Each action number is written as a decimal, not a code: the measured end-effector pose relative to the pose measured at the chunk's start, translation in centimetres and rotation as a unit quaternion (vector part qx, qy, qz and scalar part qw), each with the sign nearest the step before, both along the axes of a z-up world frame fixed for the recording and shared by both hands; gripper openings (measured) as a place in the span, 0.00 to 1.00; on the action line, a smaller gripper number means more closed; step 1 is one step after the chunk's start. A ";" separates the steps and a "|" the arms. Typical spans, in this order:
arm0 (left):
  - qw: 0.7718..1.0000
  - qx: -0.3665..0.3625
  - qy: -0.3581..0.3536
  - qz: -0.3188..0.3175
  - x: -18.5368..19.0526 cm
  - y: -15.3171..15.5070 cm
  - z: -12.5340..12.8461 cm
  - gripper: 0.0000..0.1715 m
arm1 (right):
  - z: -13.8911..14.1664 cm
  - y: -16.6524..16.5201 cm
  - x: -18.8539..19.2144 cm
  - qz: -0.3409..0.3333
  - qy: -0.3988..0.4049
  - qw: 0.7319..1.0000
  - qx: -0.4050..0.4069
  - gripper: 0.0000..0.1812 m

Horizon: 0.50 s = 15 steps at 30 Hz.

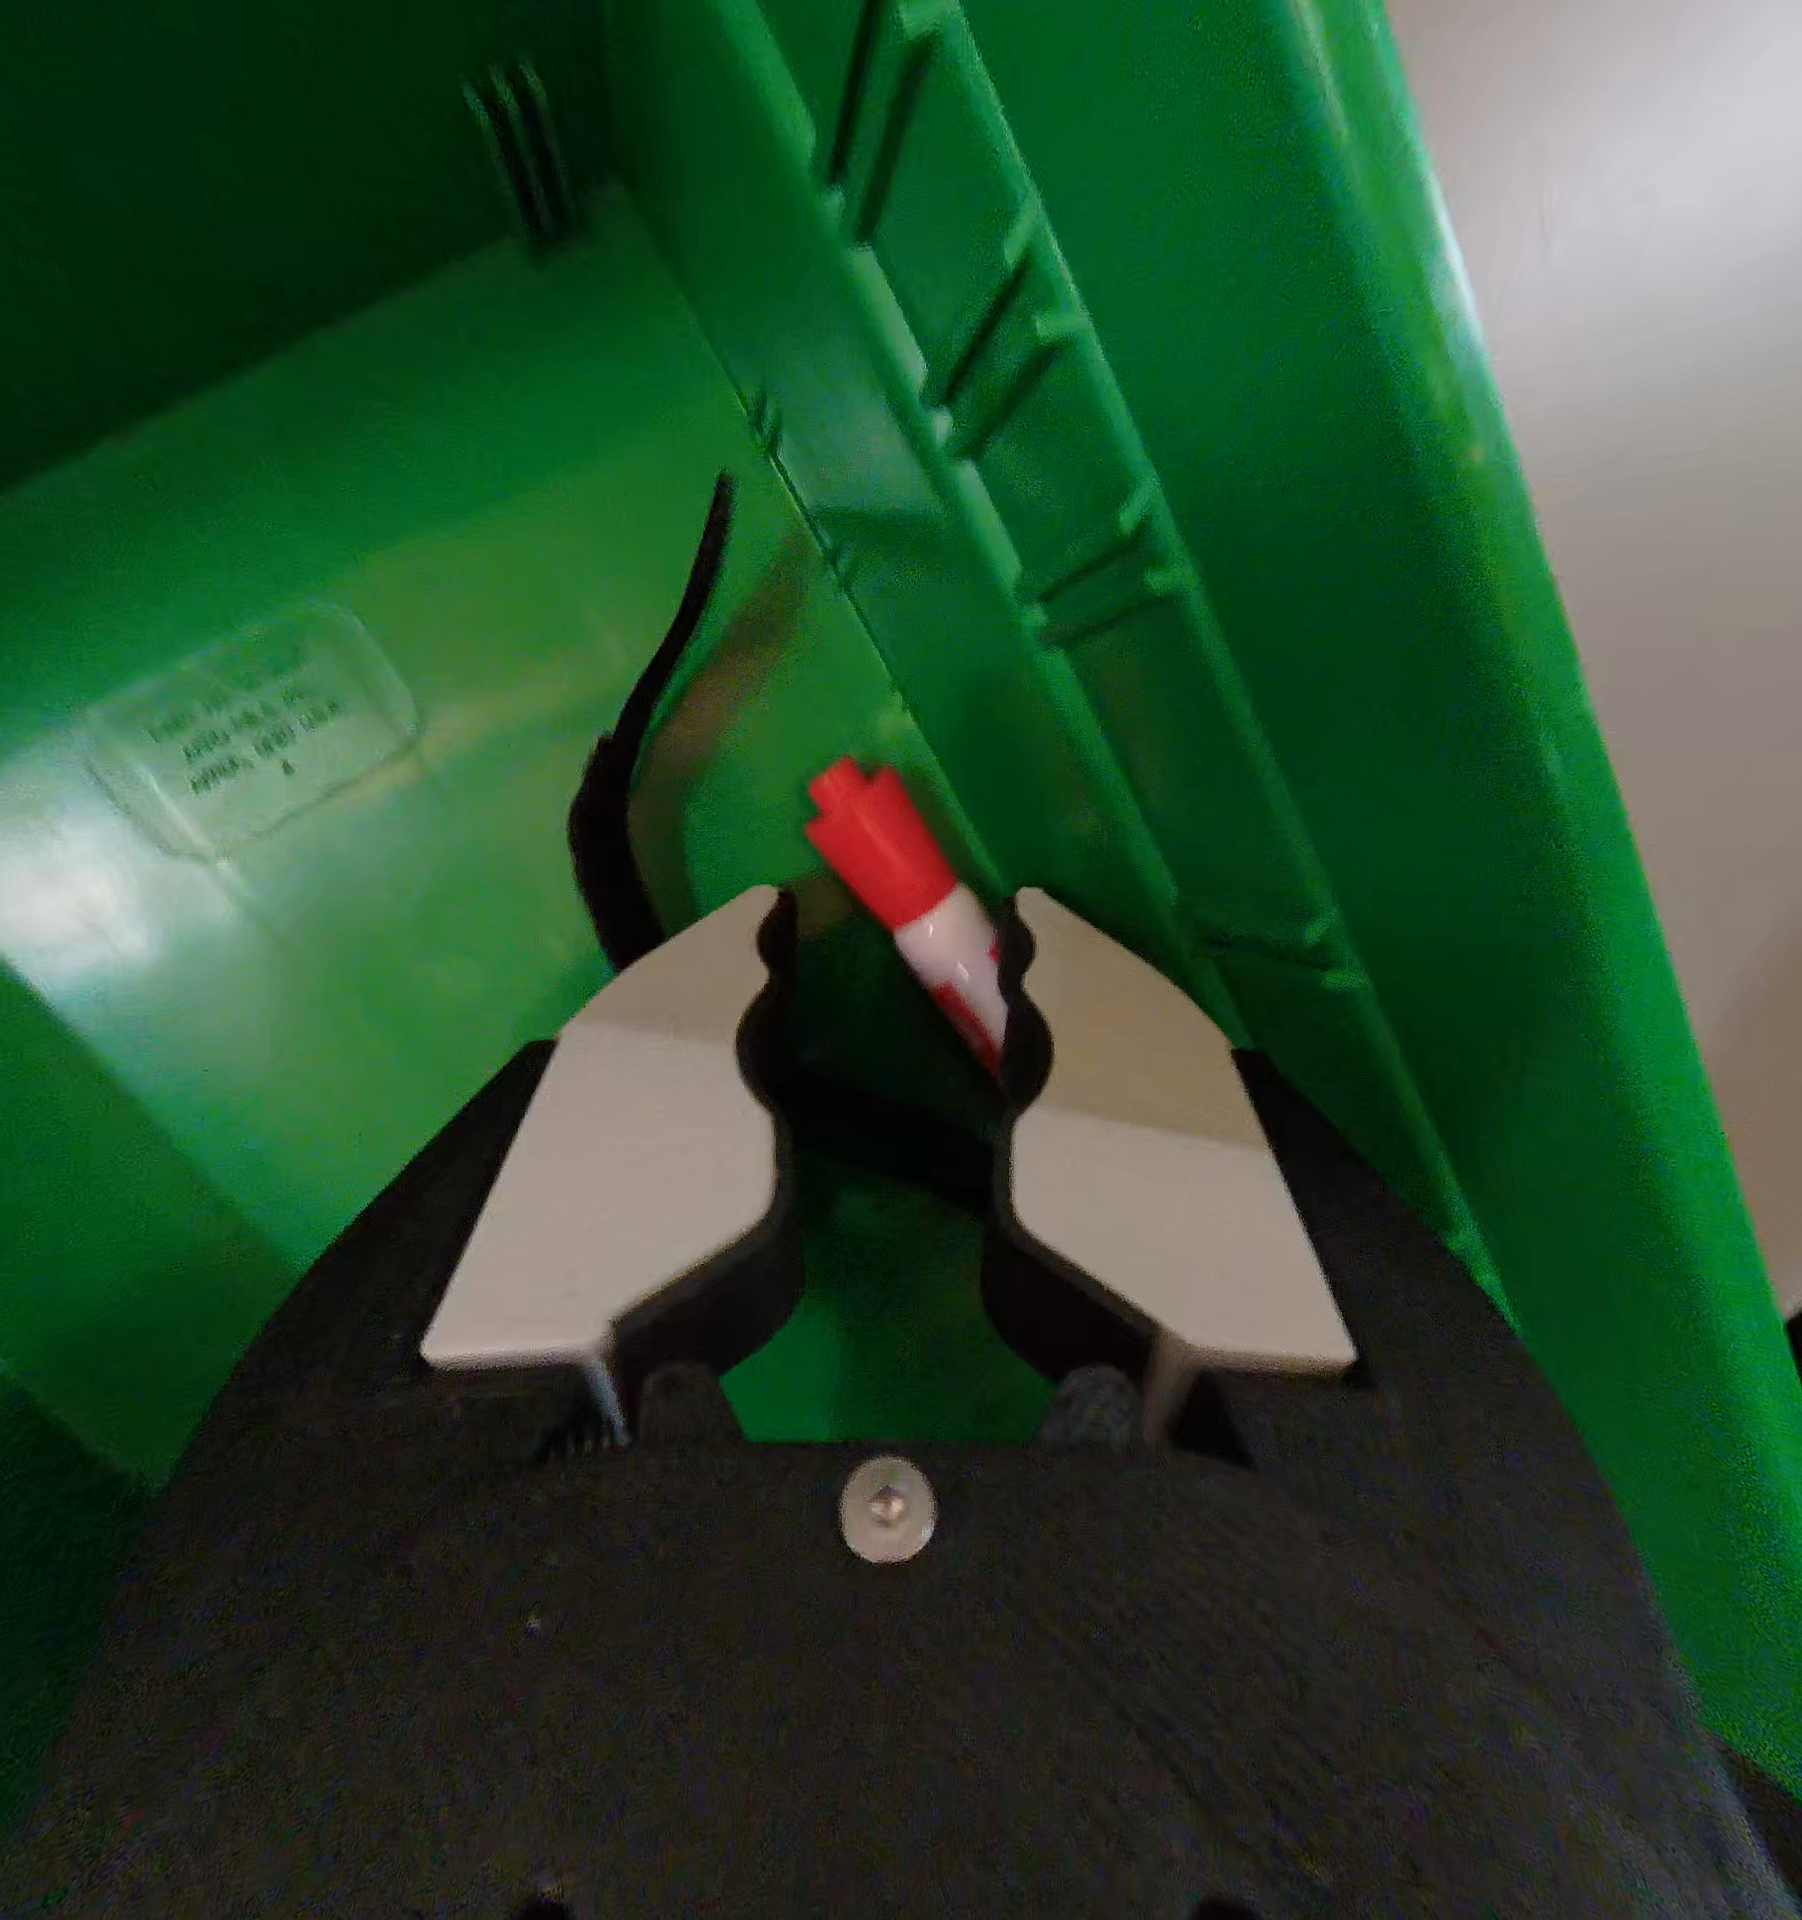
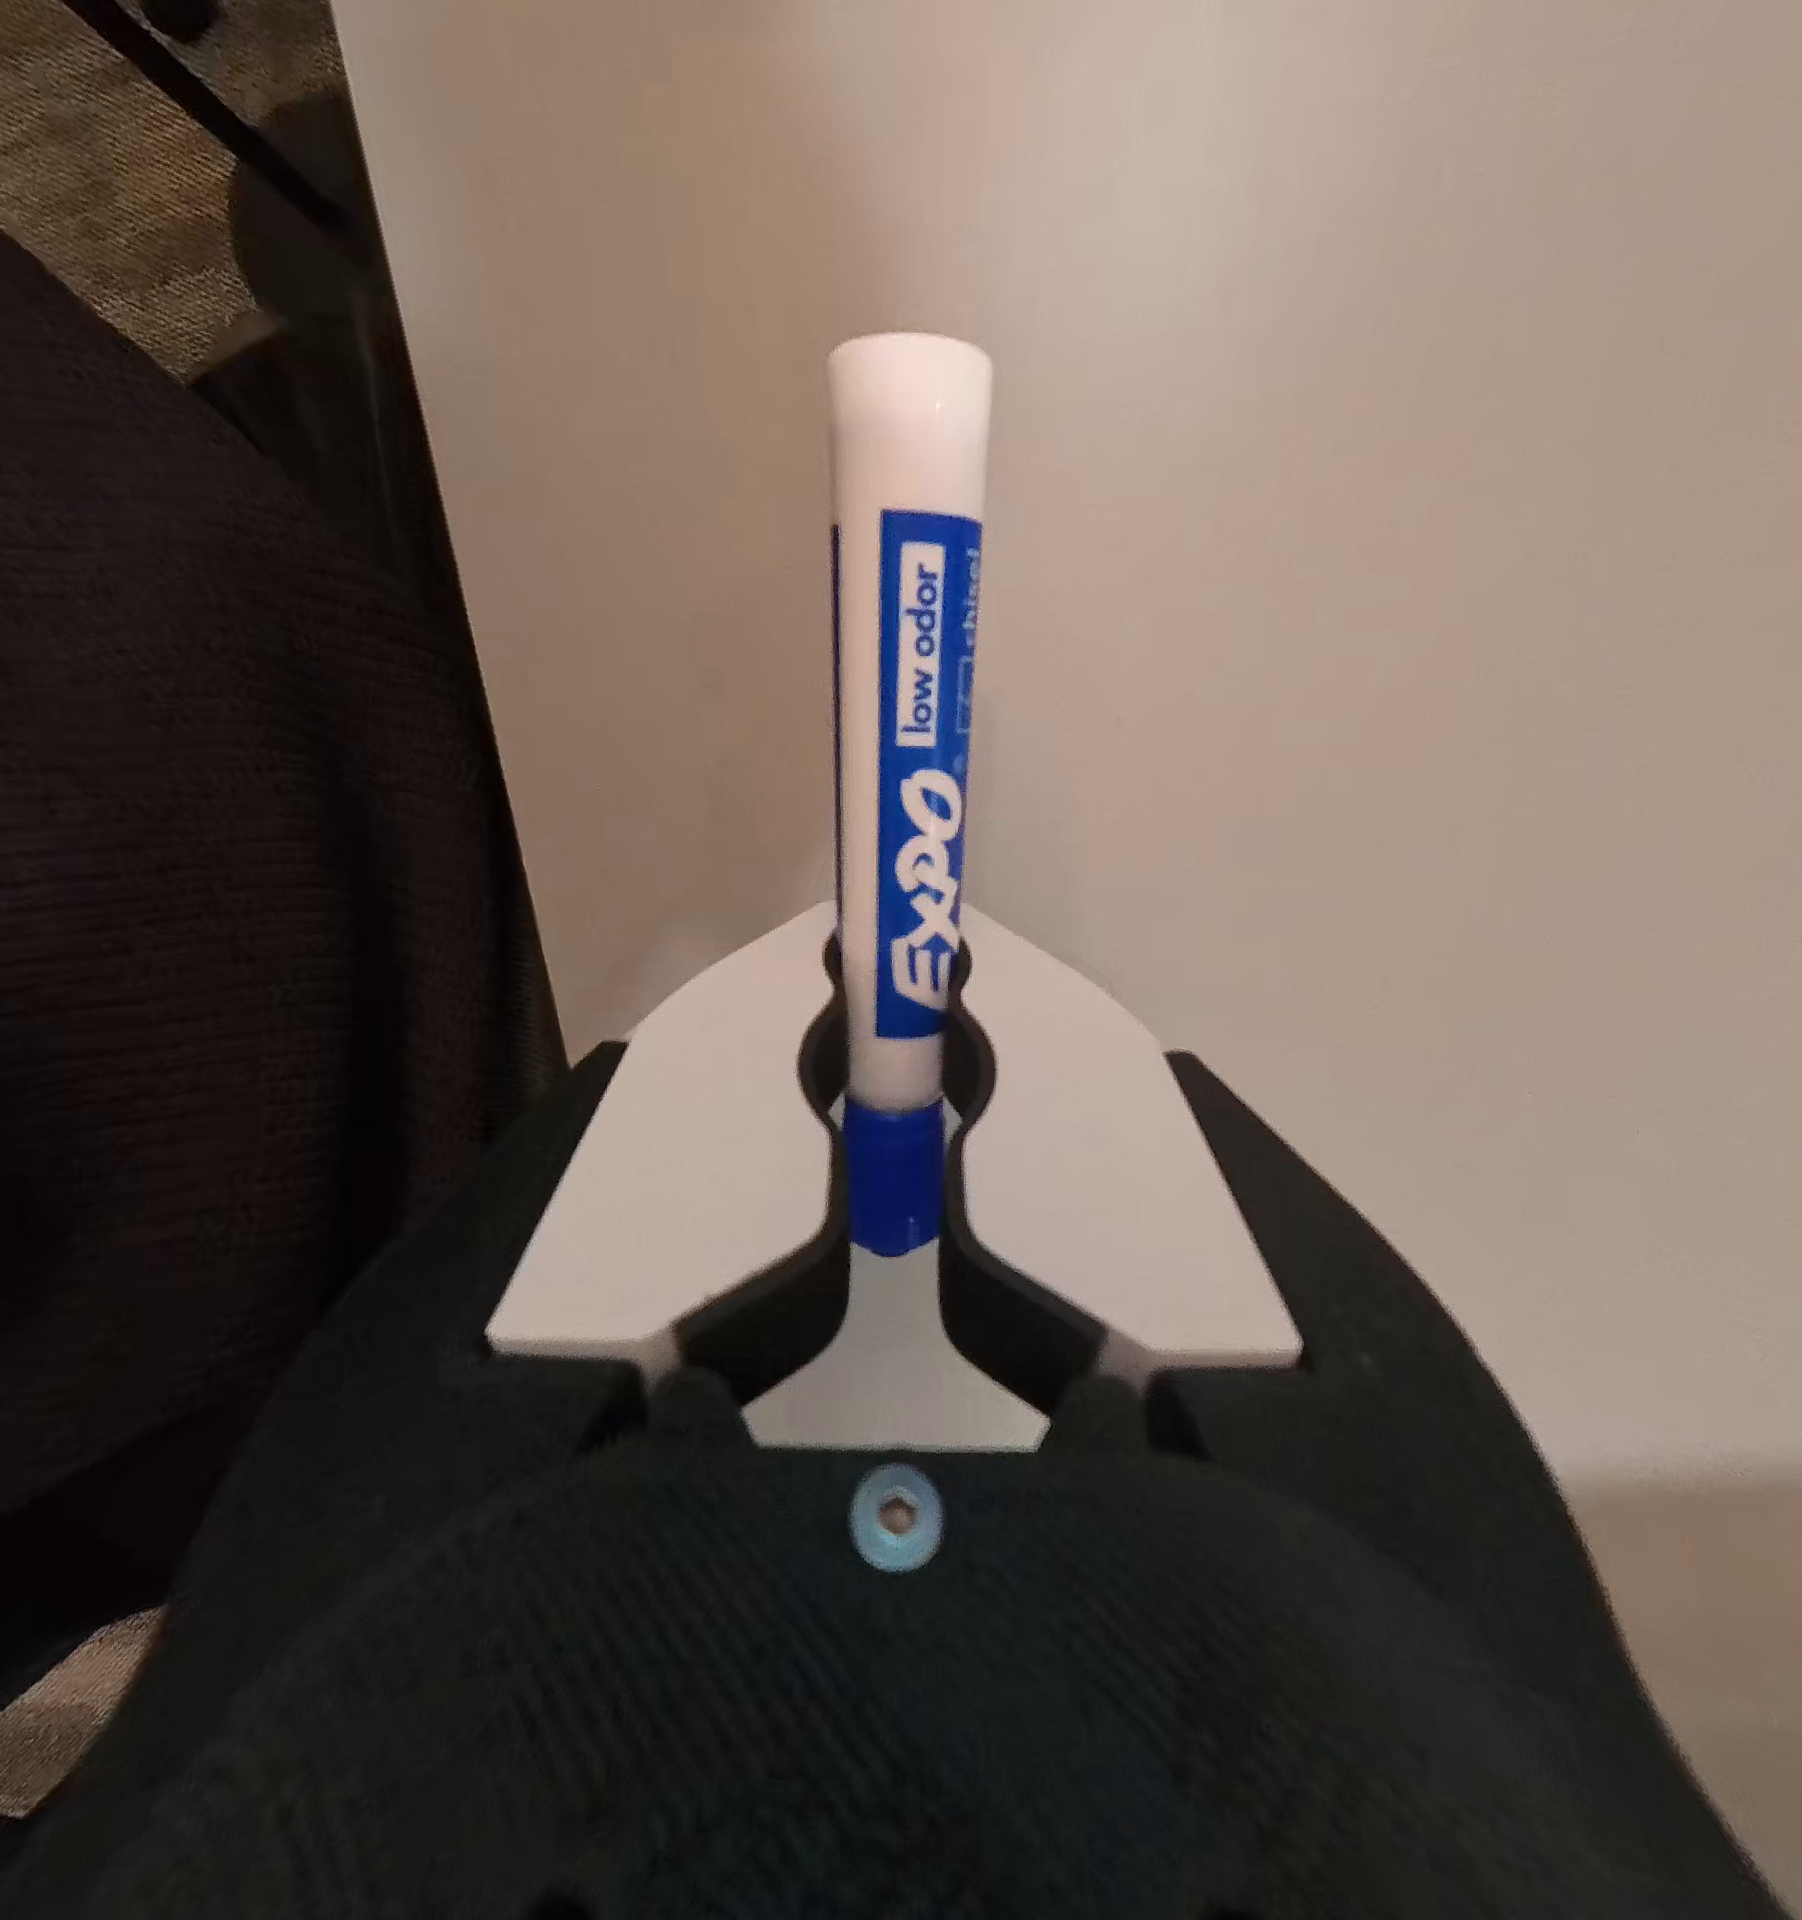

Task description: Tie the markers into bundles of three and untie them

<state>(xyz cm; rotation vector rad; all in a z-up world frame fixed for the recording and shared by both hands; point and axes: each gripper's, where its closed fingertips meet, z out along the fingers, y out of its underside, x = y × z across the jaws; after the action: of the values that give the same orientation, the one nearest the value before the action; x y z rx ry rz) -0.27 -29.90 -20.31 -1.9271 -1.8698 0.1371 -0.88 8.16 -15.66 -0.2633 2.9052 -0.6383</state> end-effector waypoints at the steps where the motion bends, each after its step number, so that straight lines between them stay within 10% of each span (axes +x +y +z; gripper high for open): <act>1: 1.000 -0.004 0.013 0.005 -0.5 0.0 0.1 0.20 | 0.0 0.0 0.0 0.000 0.000 1.000 -0.001 0.08; 9: 0.998 -0.049 0.023 -0.014 0.5 -1.6 1.3 0.13 | -0.2 1.0 -0.6 -0.002 -0.001 1.000 -0.010 0.08; 15: 0.989 0.006 0.148 0.009 1.3 -2.2 9.1 0.11 | -0.1 1.5 -1.0 0.000 -0.006 1.000 -0.026 0.08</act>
<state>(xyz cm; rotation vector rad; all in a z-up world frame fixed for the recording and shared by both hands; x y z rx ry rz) 1.07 -32.10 -11.21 -1.7726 -1.6863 0.3938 -1.91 9.68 -15.80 -0.2647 2.8794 -0.7133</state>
